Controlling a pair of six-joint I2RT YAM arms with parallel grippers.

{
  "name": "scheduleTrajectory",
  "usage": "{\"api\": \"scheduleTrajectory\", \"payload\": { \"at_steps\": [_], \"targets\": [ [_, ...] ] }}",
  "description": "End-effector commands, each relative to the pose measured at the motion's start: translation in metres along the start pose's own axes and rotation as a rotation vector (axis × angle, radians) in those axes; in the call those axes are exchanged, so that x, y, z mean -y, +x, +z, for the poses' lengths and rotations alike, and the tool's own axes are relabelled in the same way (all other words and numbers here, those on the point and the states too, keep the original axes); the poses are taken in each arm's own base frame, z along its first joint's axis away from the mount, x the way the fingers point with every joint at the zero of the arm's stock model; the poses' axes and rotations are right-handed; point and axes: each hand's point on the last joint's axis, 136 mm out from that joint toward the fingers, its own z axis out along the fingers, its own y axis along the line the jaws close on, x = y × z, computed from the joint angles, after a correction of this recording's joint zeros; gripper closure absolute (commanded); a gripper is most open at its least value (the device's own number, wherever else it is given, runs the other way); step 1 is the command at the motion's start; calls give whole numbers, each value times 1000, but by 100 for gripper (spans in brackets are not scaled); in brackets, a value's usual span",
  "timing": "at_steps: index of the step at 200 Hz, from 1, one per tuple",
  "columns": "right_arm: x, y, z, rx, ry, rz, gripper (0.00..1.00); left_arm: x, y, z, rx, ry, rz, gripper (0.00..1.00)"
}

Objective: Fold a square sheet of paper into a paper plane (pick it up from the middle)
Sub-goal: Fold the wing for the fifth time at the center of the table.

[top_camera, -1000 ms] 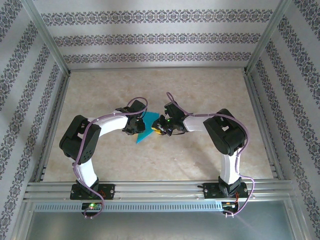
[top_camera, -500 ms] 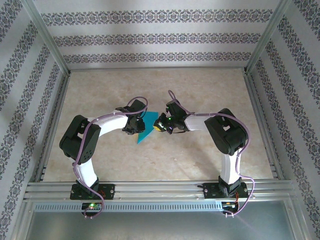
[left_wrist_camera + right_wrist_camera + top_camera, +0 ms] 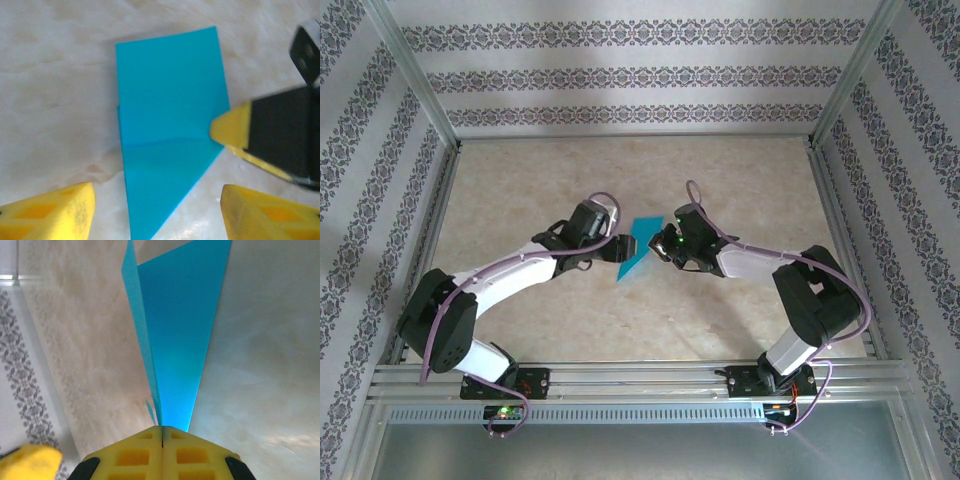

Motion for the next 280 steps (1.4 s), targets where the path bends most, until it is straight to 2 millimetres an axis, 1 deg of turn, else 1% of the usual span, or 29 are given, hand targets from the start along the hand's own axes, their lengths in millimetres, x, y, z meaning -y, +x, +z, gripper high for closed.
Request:
{"api": "scheduleTrajectory", "payload": {
  "at_steps": [1, 34, 70, 88, 126, 157, 180, 224, 269, 280],
  "targets": [
    [23, -11, -9, 80, 51, 114, 98, 33, -9, 4, 107, 137, 224, 31],
    [28, -13, -16, 104, 48, 185, 98, 47, 4, 23, 99, 185, 393, 30],
    [29, -12, -16, 87, 41, 236, 97, 52, 25, 46, 58, 171, 575, 31],
    [25, -10, -15, 69, 33, 248, 97, 53, 28, 56, 46, 153, 623, 33],
    [24, -9, -15, 41, 22, 289, 97, 47, 26, 69, 77, 116, 642, 40],
    [24, -8, -16, -2, 9, 330, 96, 42, 30, 76, 78, 101, 650, 48],
    [21, -5, -14, -34, 3, 344, 95, 42, 31, 80, 80, 104, 651, 55],
    [21, -1, -9, -67, 3, 356, 92, 40, 32, 83, 79, 103, 650, 62],
    [21, -1, -10, -75, 3, 348, 83, 36, 37, 85, 68, 90, 646, 75],
    [21, -2, -10, -68, 8, 338, 78, 35, 38, 85, 65, 90, 646, 78]
  ]
}}
